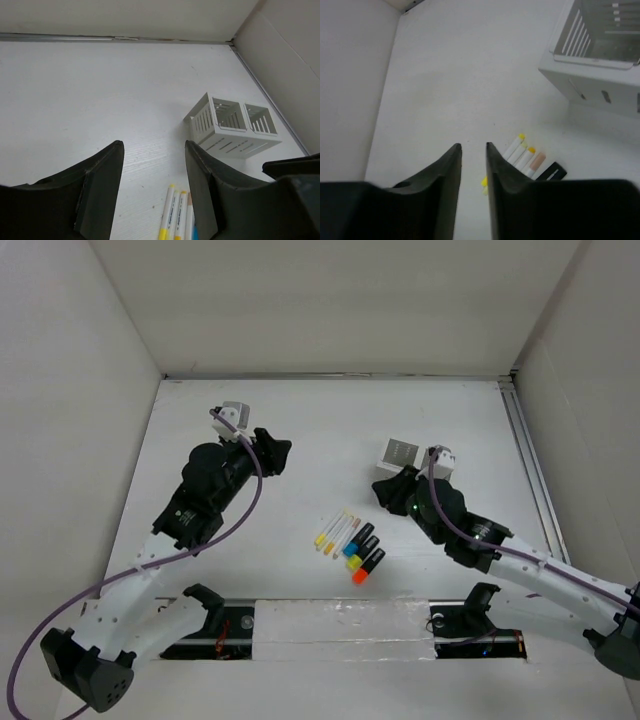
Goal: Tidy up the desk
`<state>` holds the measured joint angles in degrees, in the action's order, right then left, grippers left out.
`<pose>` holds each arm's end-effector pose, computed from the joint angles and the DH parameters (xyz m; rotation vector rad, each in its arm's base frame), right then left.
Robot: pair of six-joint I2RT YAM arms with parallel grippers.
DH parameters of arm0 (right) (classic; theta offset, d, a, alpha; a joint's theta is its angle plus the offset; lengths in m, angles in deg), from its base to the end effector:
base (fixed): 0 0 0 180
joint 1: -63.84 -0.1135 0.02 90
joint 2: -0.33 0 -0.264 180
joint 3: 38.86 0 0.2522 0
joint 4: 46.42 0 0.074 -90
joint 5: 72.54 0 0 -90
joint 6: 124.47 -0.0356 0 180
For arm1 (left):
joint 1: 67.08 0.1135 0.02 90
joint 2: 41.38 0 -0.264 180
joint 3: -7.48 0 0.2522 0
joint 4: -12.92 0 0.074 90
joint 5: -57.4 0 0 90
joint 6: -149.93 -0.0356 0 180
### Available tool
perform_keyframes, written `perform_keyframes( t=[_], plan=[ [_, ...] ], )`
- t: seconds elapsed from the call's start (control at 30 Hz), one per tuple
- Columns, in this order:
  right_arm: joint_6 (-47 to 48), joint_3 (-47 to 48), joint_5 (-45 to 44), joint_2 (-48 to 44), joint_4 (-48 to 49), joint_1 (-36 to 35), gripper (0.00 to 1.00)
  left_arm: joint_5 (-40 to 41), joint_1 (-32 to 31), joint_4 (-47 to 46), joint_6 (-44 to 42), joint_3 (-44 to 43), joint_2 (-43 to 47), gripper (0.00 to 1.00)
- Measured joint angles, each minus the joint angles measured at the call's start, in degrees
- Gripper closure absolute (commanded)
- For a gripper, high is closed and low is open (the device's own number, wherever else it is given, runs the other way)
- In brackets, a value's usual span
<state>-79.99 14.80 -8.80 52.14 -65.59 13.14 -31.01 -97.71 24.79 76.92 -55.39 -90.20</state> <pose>0.1452 0.1525 0.2976 0.2373 1.8922 0.7366 0.1729 -0.1012 0.3776 0.1637 1.5589 -0.6374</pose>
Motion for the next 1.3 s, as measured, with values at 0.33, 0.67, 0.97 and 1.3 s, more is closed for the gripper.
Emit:
perform_keyframes(
  t=[0.33,0.67,0.97,1.3],
  plan=[
    [-6.78,-2.43,3.76,2.38,-3.96,0.00,0.70,-2.36,0.00,-0.20,-0.04,0.00,-2.69,0.51],
    [-14.86,-2.38,-0.76,12.70,-12.87,0.02,0.41,-6.49,0.00,2.38,-0.66,-2.34,-10.86,1.00],
    [-21.88,-0.11,-0.46,26.67,-18.32,0.55,0.53,-4.24,0.00,8.00,-0.66,-7.74,-19.19,1.00],
    [-31.47,-3.76,5.09,16.46,-23.02,-4.59,0.50,-4.17,0.00,9.46,-0.66,-7.74,-18.97,0.88]
  ],
)
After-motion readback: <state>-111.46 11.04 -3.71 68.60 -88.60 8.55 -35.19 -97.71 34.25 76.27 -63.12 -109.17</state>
